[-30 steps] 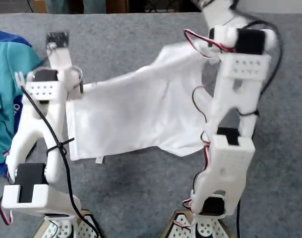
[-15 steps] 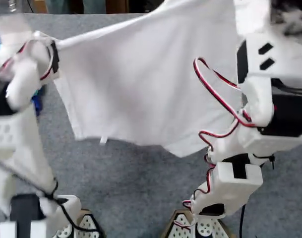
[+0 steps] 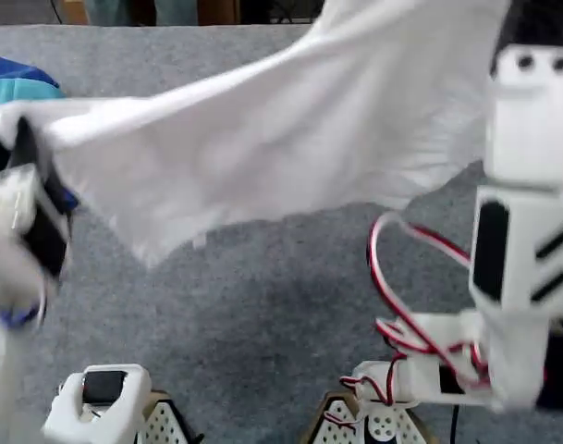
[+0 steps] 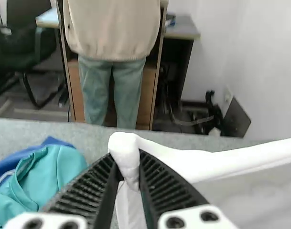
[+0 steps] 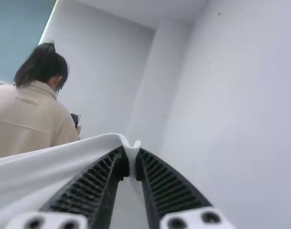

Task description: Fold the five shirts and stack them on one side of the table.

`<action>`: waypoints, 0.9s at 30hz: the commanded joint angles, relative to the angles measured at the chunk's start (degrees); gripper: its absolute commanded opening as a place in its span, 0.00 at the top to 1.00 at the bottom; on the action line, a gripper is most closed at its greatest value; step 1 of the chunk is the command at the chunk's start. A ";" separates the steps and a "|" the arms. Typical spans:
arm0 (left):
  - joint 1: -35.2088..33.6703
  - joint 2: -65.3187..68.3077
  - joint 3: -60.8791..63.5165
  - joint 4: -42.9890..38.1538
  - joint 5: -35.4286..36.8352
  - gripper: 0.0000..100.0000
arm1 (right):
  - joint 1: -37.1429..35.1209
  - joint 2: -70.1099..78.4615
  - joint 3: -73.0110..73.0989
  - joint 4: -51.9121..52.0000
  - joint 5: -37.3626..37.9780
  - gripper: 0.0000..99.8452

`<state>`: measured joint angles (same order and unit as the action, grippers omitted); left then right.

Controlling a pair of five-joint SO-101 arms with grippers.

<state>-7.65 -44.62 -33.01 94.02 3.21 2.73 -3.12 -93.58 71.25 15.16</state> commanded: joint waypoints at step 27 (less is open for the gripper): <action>-0.22 -6.86 12.18 5.45 0.79 0.97 | 0.00 -12.00 5.58 10.11 3.34 0.99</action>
<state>-7.74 -51.91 -24.75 99.47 3.56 2.64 -15.52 -89.01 79.34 17.89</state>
